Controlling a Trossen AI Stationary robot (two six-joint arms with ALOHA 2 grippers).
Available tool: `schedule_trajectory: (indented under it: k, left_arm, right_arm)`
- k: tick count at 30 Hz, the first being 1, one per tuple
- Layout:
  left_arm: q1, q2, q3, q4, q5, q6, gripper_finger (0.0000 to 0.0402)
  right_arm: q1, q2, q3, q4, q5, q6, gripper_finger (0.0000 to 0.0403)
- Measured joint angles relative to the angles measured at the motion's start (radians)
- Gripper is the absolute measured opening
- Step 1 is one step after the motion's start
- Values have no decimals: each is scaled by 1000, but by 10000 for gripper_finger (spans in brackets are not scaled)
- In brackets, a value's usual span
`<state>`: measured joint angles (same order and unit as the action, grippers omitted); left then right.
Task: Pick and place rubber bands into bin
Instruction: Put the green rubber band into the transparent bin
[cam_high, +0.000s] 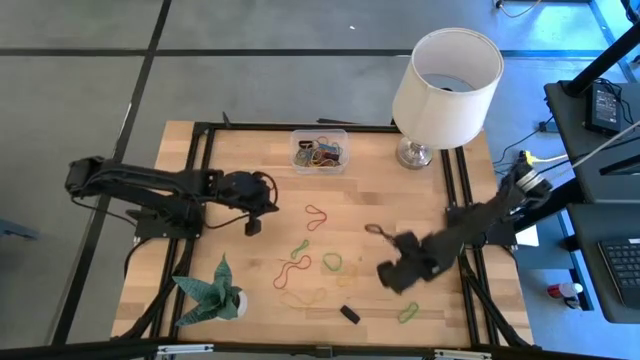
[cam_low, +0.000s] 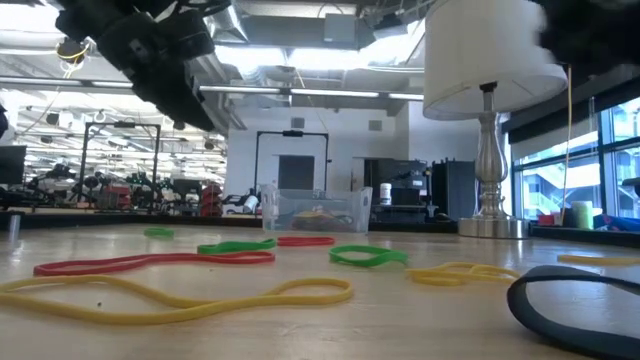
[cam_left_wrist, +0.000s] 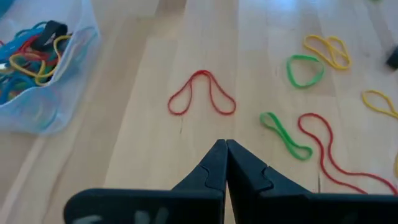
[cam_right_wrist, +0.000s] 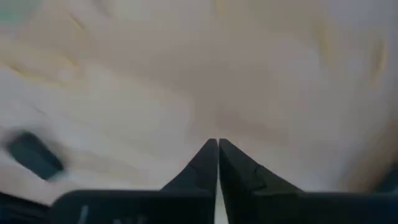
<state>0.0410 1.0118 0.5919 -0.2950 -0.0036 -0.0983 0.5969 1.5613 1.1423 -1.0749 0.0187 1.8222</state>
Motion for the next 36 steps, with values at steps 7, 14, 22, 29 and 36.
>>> schedule_trajectory:
  k: [7,14,22,29,36]
  left_arm:
    - [-31,12,1,7,0,41,1]
    - [-35,11,1,8,0,42,2]
    - [-35,11,1,8,41,31,2]
    - [-35,11,1,7,53,7,2]
    - [-35,11,1,7,54,7,2]
  right_arm:
    - [181,117,0,183,-121,371,79]
    - [230,221,0,223,-170,397,146]
    - [244,306,0,248,-169,398,168]
    - [262,375,5,297,-152,400,124]
    - [250,367,5,290,-122,384,10]
